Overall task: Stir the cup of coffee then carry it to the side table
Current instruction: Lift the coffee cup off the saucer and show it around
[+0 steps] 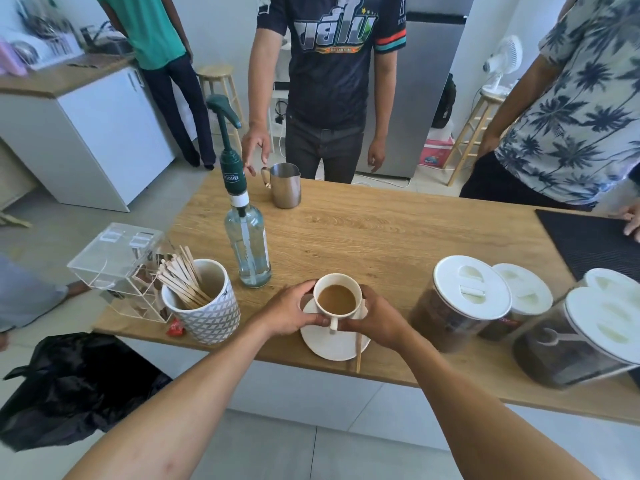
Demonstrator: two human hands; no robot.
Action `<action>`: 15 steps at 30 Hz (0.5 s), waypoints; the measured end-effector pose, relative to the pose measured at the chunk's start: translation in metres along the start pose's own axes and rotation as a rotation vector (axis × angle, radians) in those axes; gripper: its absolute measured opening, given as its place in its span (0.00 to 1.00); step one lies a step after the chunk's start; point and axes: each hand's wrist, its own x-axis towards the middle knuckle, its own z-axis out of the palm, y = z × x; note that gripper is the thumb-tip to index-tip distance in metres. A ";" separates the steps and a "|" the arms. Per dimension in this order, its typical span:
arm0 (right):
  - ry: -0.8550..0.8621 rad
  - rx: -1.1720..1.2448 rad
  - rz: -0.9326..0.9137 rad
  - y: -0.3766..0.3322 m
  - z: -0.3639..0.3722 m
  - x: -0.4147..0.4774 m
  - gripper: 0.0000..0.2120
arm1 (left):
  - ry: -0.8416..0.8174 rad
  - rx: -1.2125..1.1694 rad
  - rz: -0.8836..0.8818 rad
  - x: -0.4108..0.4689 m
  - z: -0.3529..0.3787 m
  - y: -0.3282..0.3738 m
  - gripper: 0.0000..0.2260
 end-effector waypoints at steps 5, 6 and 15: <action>0.034 0.023 -0.048 -0.026 -0.007 0.001 0.39 | 0.007 -0.020 0.059 -0.004 -0.033 0.022 0.35; 0.048 0.035 -0.064 -0.032 -0.008 0.001 0.37 | 0.008 -0.024 0.069 -0.006 -0.040 0.027 0.36; 0.145 0.032 -0.226 -0.099 -0.012 0.000 0.39 | 0.046 -0.086 0.157 -0.027 -0.106 0.056 0.38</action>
